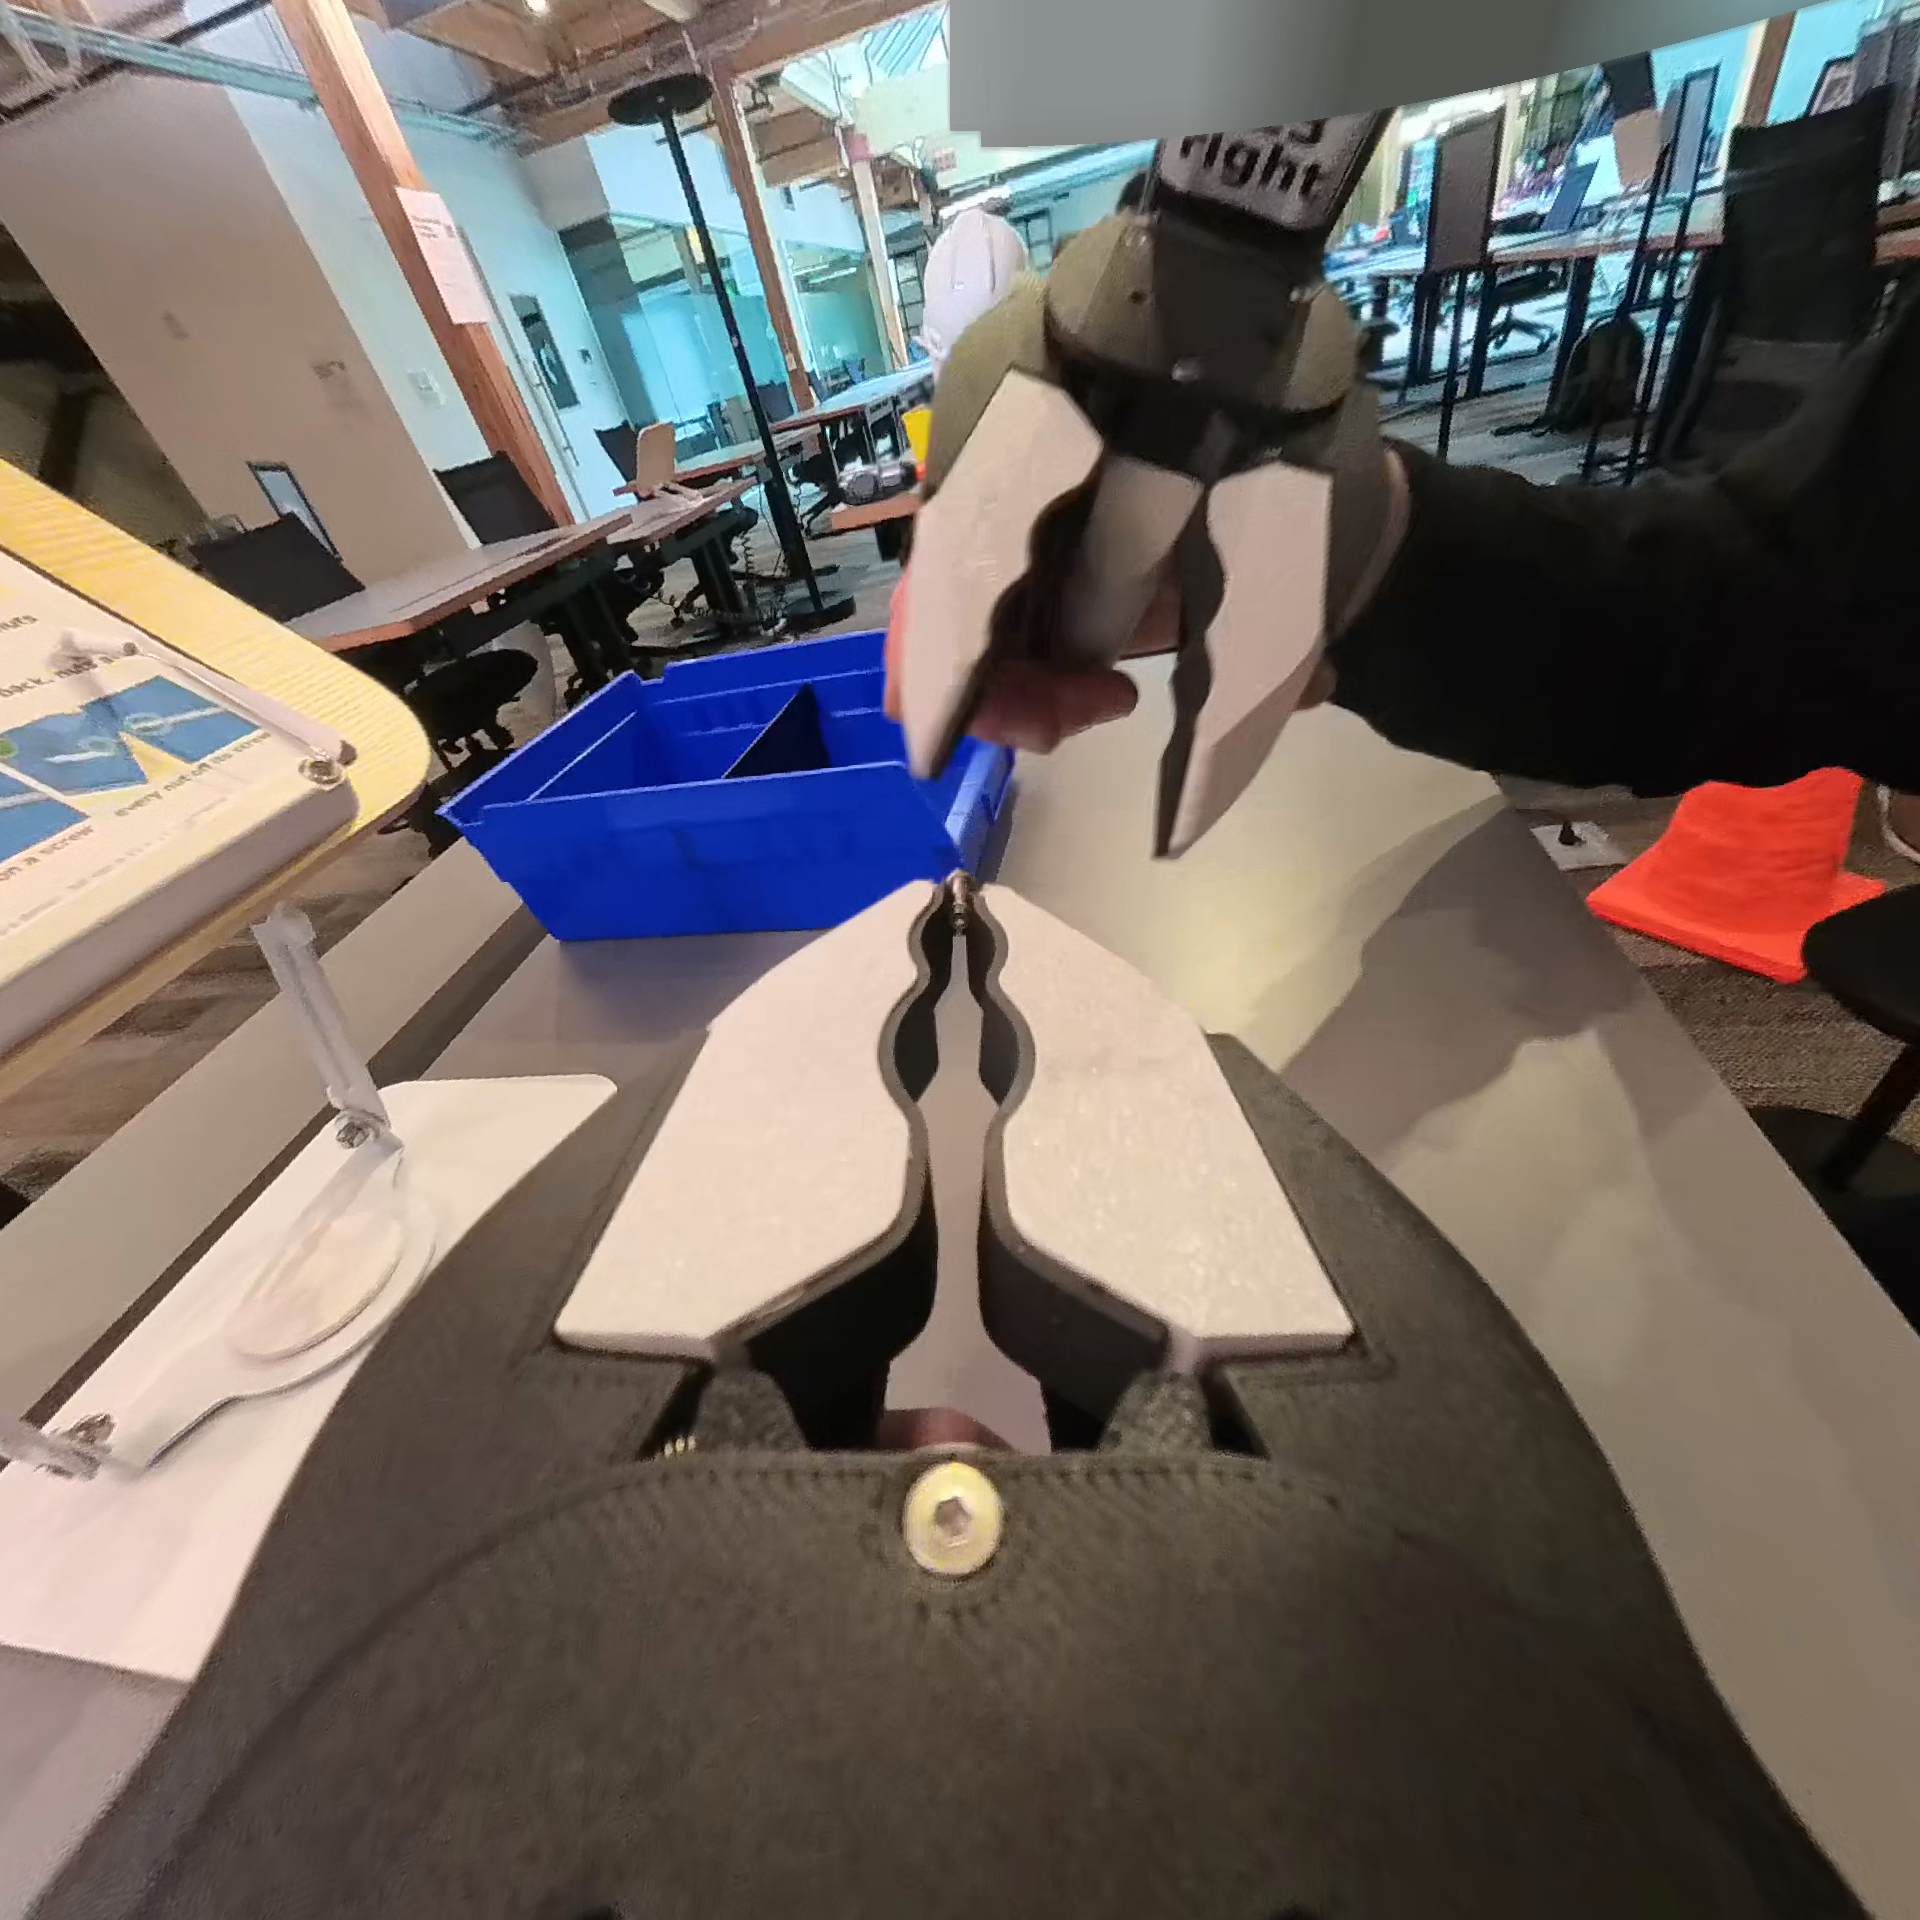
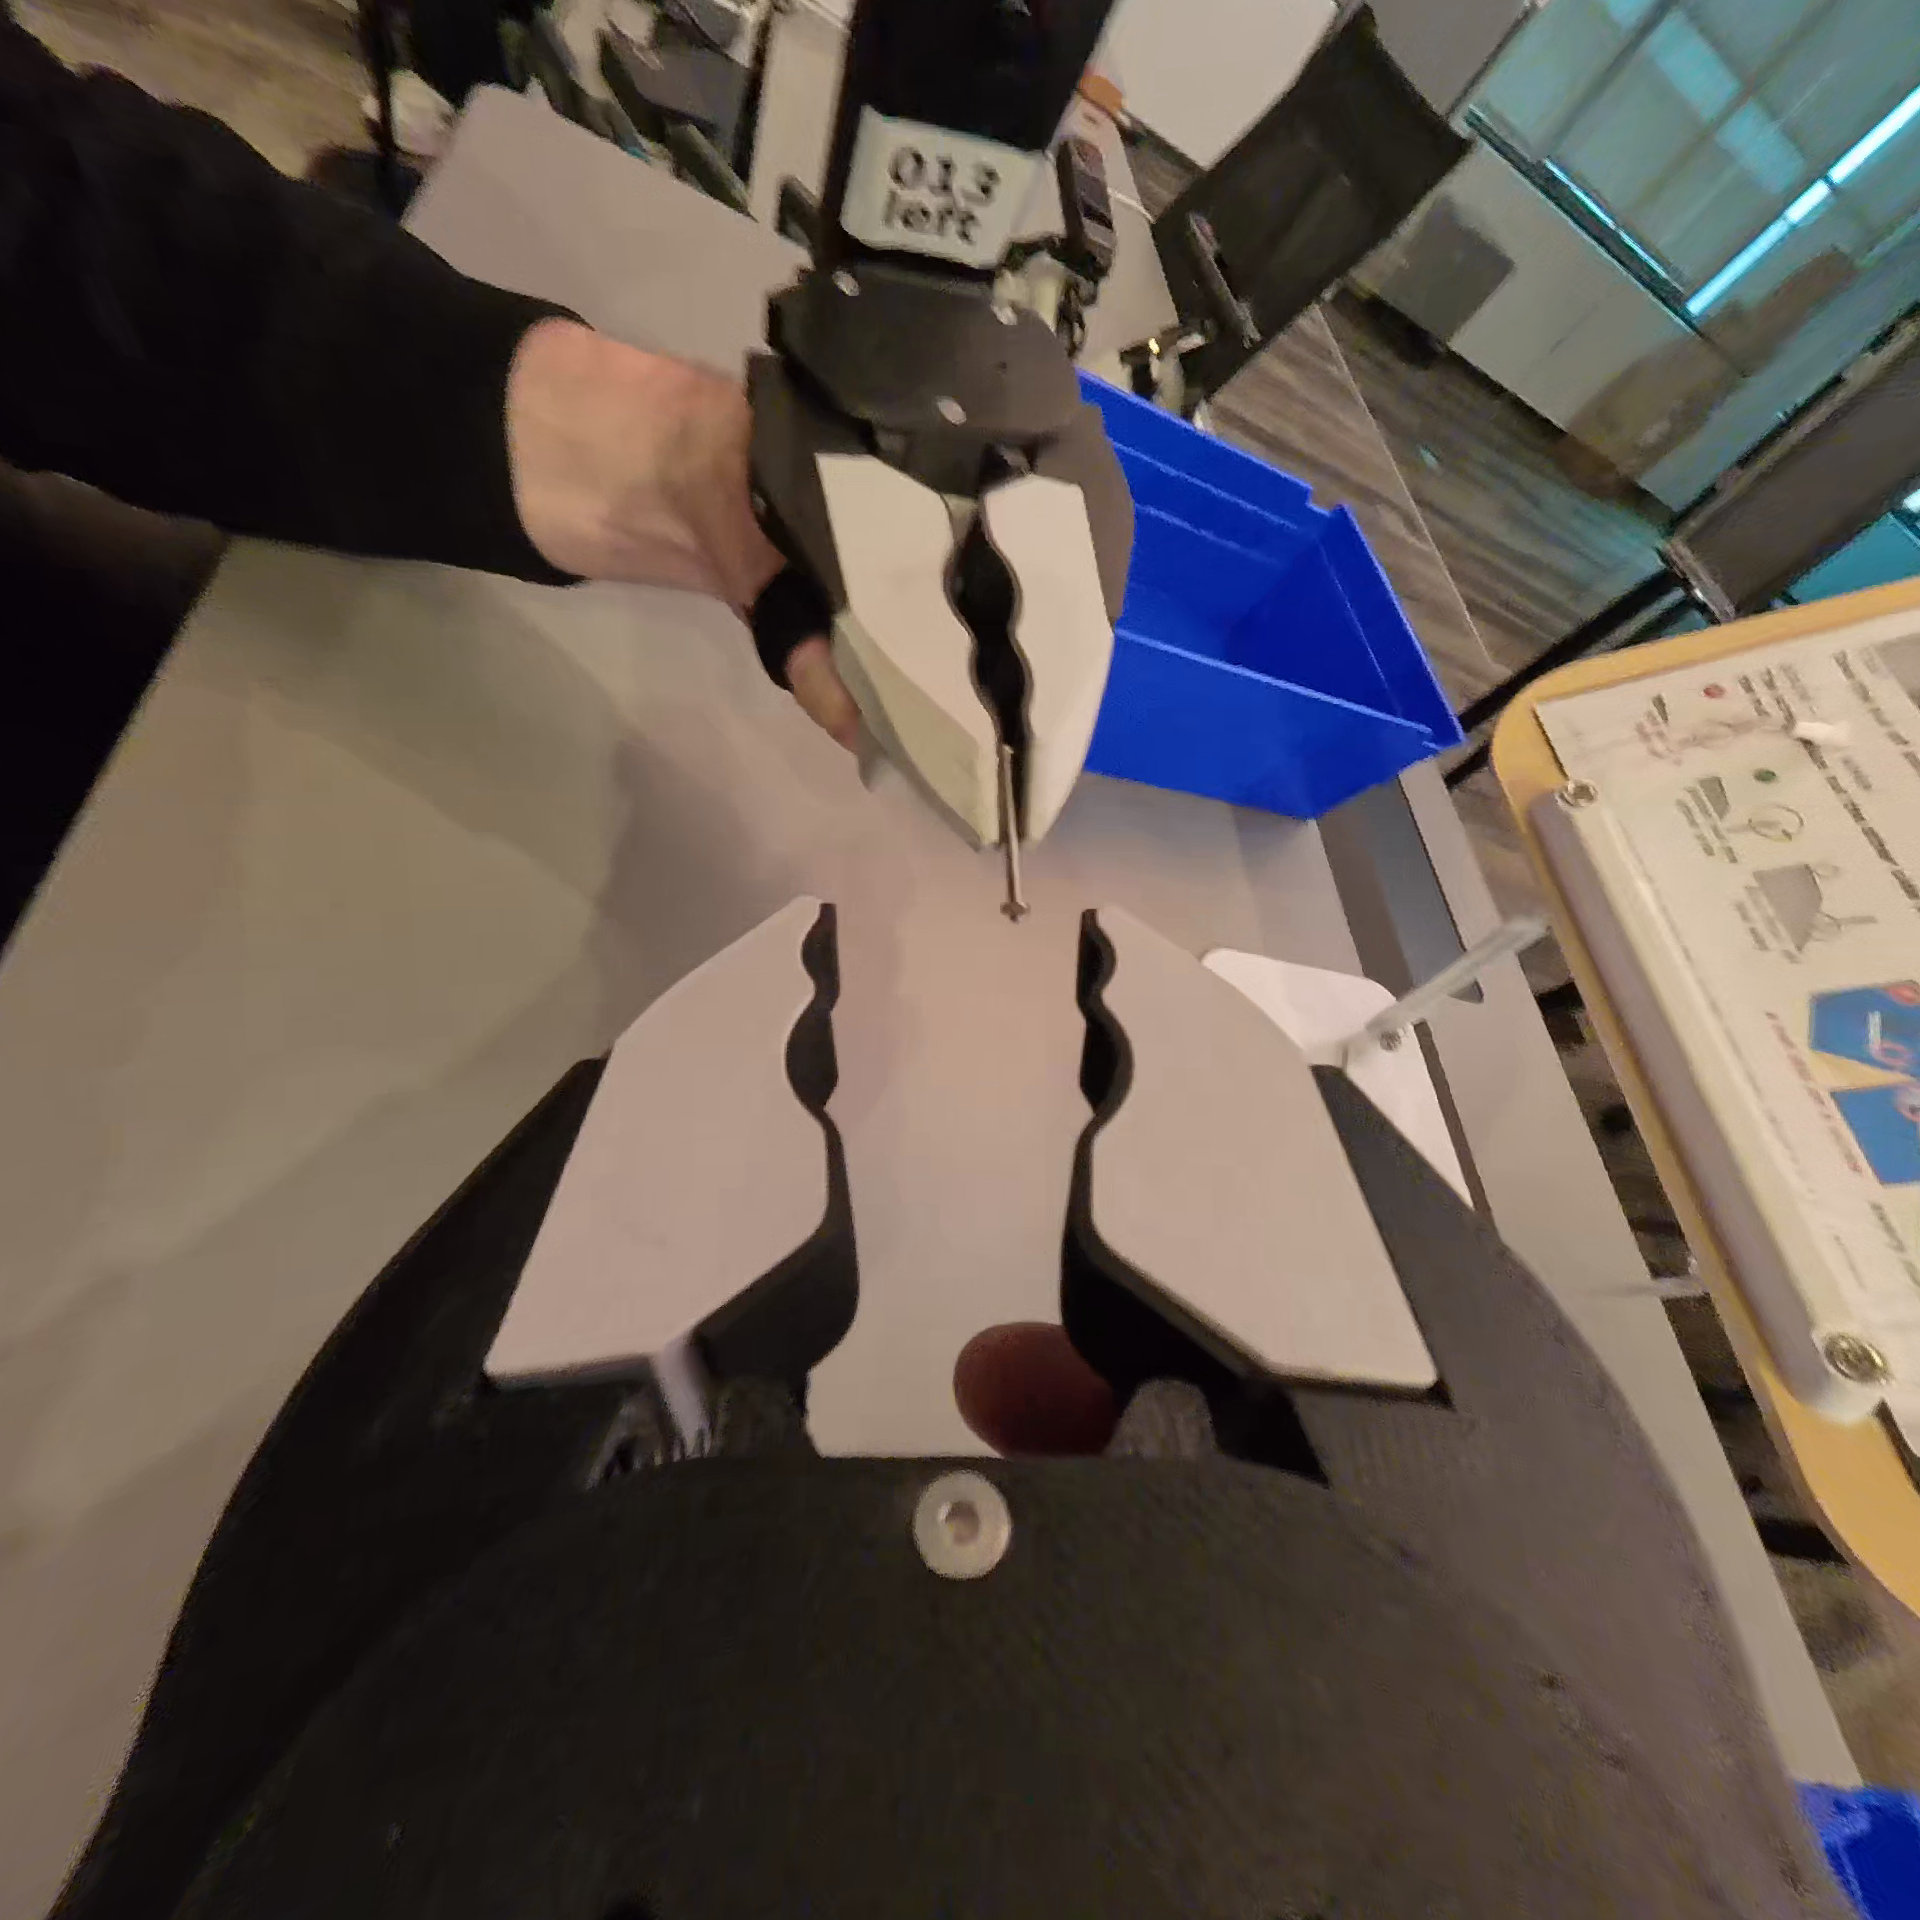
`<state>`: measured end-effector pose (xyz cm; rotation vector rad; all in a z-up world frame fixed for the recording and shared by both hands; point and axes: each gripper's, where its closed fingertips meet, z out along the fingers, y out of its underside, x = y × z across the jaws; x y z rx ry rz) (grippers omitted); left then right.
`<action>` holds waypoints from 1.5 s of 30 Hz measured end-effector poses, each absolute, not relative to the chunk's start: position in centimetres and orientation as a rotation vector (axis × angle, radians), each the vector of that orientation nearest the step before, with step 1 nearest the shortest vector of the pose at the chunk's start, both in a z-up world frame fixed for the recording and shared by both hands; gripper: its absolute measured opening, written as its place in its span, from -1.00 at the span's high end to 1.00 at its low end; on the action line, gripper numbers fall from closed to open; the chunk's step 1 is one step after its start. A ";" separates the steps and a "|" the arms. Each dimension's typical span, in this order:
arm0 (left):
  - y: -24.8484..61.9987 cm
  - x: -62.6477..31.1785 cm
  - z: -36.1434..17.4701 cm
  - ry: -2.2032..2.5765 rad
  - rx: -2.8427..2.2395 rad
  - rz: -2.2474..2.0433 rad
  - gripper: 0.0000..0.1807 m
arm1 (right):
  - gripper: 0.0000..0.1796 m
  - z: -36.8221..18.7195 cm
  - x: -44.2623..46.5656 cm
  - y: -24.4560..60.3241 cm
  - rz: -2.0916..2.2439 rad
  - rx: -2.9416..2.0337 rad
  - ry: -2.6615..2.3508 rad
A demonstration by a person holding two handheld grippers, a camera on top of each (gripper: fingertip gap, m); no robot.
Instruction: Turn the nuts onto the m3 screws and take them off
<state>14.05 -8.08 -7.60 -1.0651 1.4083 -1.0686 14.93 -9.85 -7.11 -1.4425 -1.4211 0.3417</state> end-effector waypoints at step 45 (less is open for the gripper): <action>-8.9 14.5 -6.2 1.322 -0.998 -1.236 0.97 | 0.67 -7.0 14.1 -9.1 0.582 -1.443 -1.288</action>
